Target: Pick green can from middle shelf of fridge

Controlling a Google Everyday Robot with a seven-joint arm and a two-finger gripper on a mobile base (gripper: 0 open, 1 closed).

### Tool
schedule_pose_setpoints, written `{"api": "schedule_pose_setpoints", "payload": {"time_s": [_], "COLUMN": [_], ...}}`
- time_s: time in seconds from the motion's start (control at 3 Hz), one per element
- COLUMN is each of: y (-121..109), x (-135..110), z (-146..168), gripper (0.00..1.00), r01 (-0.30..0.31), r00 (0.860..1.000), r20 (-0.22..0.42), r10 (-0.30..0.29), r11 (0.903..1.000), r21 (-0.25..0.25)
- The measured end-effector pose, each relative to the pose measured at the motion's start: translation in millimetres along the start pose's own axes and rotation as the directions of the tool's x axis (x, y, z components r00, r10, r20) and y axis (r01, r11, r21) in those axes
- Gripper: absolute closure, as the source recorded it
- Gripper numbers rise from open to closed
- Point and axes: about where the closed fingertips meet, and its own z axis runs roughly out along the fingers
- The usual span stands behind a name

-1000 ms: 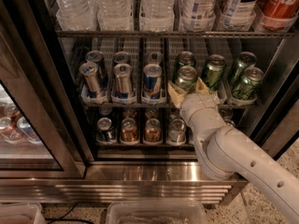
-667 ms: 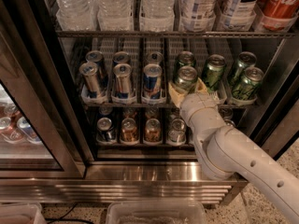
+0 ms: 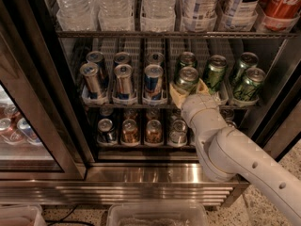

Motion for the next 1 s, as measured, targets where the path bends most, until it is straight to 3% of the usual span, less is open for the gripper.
{"api": "schedule_pose_setpoints", "payload": {"time_s": [0.67, 1.0], "y": [3.1, 10.0], "x": [-22.5, -38.7], "z": [-9.6, -23.5], "gripper": [1.0, 1.0], "r01": [0.044, 0.09], "r00": [0.998, 0.994], "r20": [0.041, 0.077], "r10": [-0.042, -0.083], "r11": [0.9978, 0.9915], "r21": [-0.049, -0.094]}}
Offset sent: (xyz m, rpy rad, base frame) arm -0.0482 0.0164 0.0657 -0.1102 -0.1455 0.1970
